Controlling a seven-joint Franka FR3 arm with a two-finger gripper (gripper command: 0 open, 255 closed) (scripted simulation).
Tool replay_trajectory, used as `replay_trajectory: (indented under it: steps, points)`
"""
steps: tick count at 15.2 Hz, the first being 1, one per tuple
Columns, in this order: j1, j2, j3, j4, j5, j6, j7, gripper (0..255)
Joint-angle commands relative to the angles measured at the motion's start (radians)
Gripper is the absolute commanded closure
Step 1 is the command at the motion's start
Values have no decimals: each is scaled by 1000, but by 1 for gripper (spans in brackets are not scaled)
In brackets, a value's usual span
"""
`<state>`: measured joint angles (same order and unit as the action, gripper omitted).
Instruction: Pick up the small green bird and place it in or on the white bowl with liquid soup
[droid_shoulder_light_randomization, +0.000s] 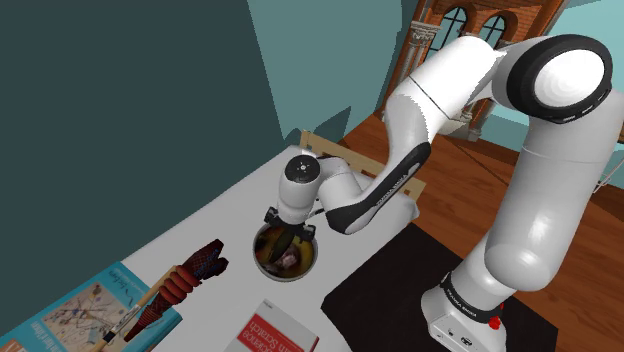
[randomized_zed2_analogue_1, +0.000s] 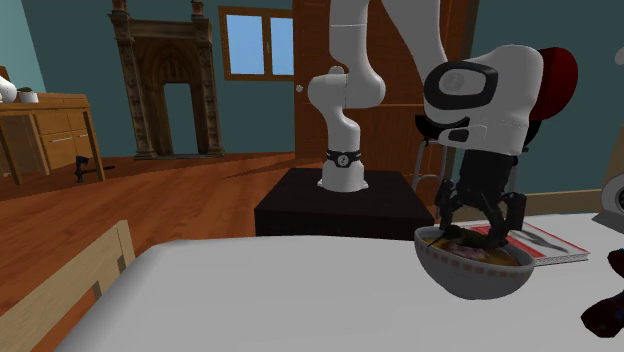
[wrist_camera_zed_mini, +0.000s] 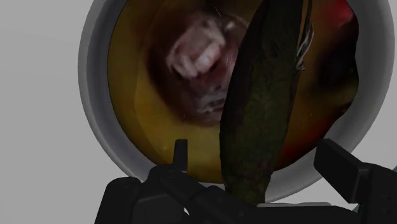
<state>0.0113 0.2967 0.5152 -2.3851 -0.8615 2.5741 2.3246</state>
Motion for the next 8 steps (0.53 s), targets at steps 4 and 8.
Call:
replay_trajectory:
  steps: [4,8]
  points:
    - [-36,-142,88,-35,193,-55,-130,0]
    - [-34,-142,87,-35,194,-55,-130,0]
